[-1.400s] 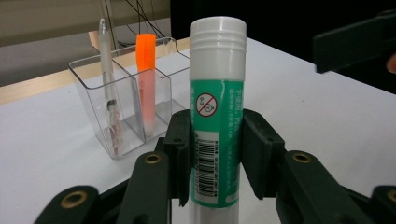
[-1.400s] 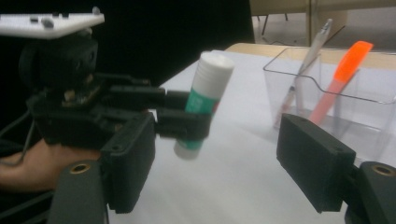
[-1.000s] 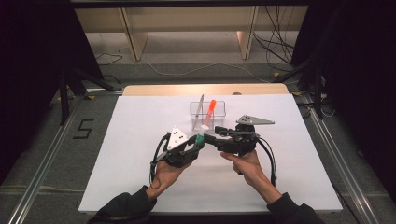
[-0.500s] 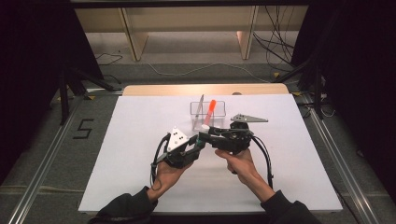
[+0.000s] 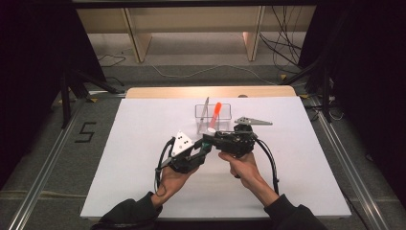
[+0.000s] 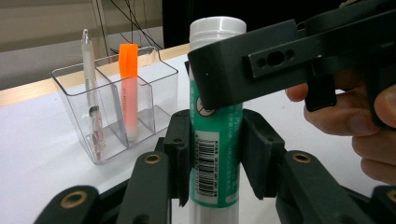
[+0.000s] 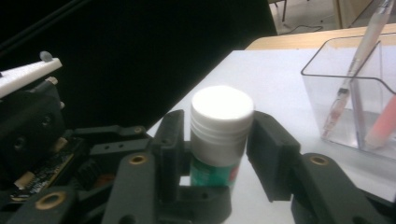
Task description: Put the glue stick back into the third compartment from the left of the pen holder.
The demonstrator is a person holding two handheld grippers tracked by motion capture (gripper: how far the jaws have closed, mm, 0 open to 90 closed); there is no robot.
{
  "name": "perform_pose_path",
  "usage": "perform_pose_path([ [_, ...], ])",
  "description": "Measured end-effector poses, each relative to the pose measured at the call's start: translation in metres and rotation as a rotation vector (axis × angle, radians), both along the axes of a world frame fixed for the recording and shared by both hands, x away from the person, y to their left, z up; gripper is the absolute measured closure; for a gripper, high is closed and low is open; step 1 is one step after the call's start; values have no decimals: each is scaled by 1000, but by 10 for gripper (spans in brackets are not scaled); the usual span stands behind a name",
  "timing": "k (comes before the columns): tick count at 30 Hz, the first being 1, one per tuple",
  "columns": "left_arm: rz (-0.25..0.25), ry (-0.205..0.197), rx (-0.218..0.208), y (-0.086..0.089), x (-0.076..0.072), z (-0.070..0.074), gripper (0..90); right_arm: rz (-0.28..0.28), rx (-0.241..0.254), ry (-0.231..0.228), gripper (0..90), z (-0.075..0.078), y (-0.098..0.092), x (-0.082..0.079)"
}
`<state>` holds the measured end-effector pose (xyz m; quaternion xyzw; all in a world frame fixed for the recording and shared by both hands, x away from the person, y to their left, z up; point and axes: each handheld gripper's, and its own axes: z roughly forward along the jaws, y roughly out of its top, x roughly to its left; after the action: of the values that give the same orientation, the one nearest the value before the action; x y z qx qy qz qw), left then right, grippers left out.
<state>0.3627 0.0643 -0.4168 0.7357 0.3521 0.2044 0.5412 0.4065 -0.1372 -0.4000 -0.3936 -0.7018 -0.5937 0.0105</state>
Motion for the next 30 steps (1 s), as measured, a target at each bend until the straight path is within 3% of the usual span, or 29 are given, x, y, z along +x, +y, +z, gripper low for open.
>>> perform_pose_path([
  [2, -1, 1, -2, 0, 0, 0, 655, -8, -2, 6, 642, 1, 0, -1],
  [7, -5, 3, -6, 0, -1, 1, 653, -10, 9, 11, 654, 1, 0, -1],
  [9, -15, 27, -11, 0, 1, 3, 639, -7, 9, 3, 655, 1, -1, -1],
  [12, -28, 78, 8, 1, 2, 5, 413, -19, -10, -20, 655, 3, -2, -2],
  [15, -54, 117, 30, 5, 2, 6, 324, -37, -20, -40, 656, 6, -9, 0],
  [20, -81, 119, 65, 11, -2, 7, 291, -79, -48, -82, 656, 12, -21, 6],
  [30, -99, 96, 77, 38, -9, 9, 267, -155, -114, -122, 656, 19, -40, 24],
])
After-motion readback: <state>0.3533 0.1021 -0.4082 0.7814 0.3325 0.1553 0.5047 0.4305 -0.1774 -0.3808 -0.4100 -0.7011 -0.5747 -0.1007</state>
